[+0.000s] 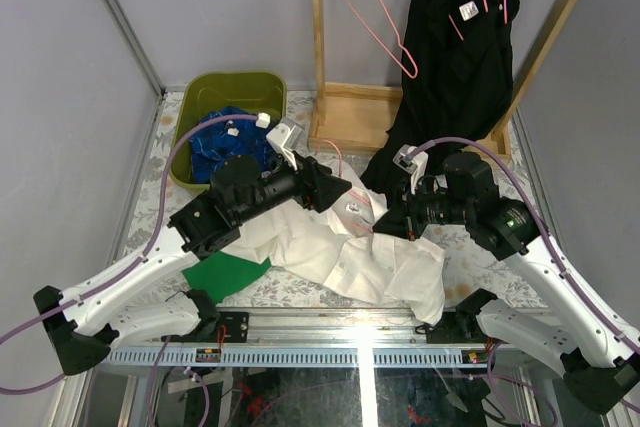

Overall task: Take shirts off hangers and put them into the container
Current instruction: Remove the shirt from the hanger.

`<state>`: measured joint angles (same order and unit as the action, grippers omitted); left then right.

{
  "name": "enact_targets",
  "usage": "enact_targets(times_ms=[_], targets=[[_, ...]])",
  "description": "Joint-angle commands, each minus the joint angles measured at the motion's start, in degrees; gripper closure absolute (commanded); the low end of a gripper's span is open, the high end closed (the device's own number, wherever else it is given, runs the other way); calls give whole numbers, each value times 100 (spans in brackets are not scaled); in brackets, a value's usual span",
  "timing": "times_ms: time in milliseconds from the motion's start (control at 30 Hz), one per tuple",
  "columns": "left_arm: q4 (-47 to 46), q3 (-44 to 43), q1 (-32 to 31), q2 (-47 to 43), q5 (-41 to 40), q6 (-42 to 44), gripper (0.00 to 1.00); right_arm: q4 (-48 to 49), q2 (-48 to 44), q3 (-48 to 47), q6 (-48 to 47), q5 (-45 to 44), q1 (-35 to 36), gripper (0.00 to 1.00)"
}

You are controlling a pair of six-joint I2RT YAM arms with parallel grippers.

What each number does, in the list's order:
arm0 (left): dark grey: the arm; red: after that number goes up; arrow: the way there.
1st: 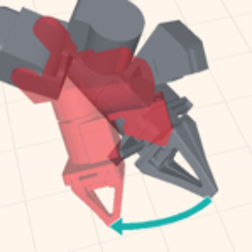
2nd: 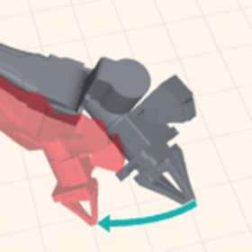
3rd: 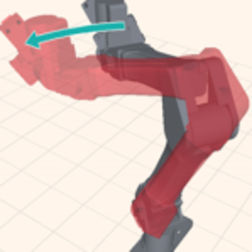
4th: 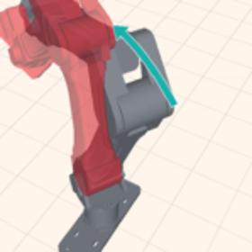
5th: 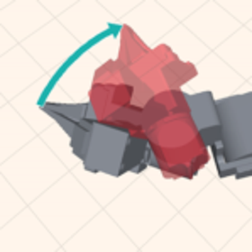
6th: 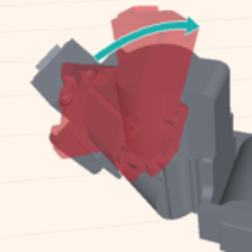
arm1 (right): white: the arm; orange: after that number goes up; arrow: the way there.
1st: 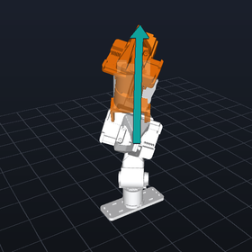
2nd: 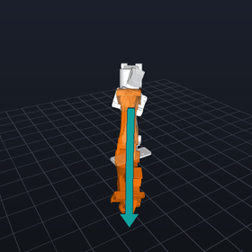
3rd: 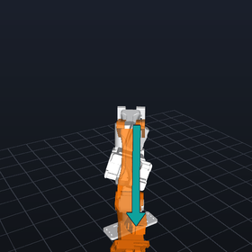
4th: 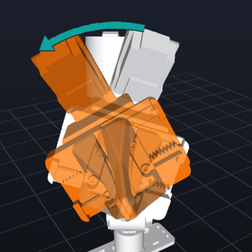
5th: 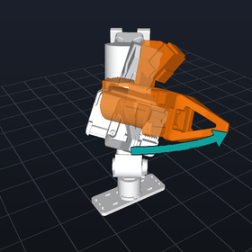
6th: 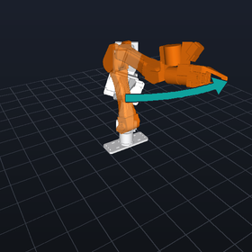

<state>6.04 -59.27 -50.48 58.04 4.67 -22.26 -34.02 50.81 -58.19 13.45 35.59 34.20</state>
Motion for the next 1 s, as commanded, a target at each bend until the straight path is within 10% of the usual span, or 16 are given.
enact_targets(times_ms=[0,433,533,733,967], targets=[[-425,-128,-15,117,226,-58,41,174,-78,-26,-45,396,17,100],[-531,-161,-15,206,118,-104,82,76,-122,17,-120,621,17,100],[-361,-224,-11,252,20,-46,98,45,-159,-10,-129,291,19,78],[329,-486,-15,399,-518,185,100,115,-434,-54,17,-698,19,37],[1010,-702,-15,559,-930,358,100,24,-432,47,70,-1189,18,28]])
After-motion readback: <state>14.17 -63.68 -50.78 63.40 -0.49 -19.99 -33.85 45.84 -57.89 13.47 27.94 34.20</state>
